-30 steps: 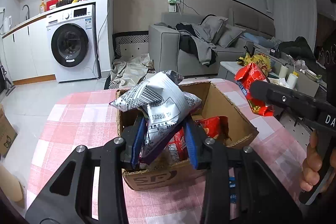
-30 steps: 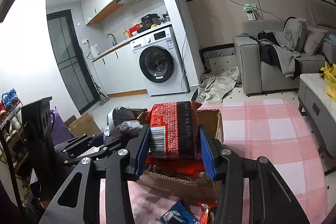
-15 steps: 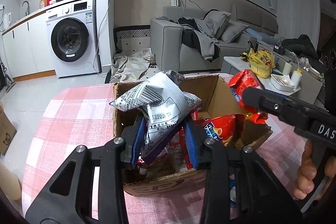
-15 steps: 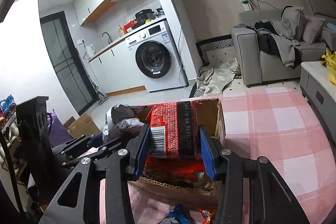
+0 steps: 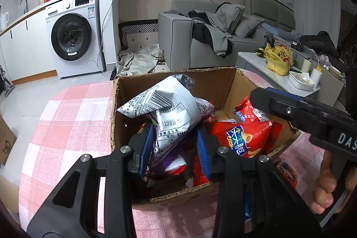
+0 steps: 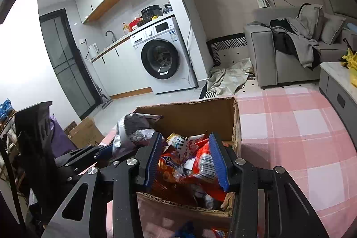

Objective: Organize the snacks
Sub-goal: 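Open both grippers to drop the packs into the box, then move both open grippers back toward the blue Oreo pack and orange pack, then grasp the orange Oreo pack with the right gripper while the left grasps the blue Oreo pack, then lift both Oreo packs and carry them over the cardboard box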

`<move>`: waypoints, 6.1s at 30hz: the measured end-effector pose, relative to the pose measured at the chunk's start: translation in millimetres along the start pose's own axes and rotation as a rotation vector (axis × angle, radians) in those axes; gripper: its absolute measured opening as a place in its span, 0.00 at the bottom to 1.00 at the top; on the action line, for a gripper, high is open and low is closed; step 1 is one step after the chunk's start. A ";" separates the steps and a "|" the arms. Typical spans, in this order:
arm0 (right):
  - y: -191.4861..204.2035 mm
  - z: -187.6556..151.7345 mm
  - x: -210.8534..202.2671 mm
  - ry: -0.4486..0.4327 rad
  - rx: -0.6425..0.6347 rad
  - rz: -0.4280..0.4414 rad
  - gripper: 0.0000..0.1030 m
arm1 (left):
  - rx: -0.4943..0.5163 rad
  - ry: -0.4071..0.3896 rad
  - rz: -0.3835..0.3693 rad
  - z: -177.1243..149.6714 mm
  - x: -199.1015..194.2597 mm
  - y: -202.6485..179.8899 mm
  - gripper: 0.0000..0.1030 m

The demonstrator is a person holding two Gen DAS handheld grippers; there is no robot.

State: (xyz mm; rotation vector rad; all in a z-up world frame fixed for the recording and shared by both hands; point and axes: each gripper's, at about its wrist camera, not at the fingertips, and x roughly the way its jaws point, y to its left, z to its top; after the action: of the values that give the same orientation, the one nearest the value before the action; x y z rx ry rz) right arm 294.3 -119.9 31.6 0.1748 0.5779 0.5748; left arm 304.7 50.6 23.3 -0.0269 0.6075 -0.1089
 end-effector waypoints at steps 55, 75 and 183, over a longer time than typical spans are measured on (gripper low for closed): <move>-34.3 -80.8 -69.6 0.215 -0.042 -0.171 1.00 | 0.062 0.018 -0.069 -83.8 -100.9 -48.1 0.99; -61.0 -100.2 -28.3 0.332 0.026 -0.188 0.96 | 0.008 0.116 -0.022 -101.9 -48.5 -33.9 0.99; -36.1 -75.2 -100.5 0.116 -0.019 -0.039 0.47 | 0.069 0.086 -0.195 -99.3 -125.7 -36.0 0.43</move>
State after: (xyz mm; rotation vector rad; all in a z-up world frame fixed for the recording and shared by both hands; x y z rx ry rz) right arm 199.8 -206.0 4.8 0.1124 0.6871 0.5544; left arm 142.1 29.4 15.2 -0.0145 0.6856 -0.3213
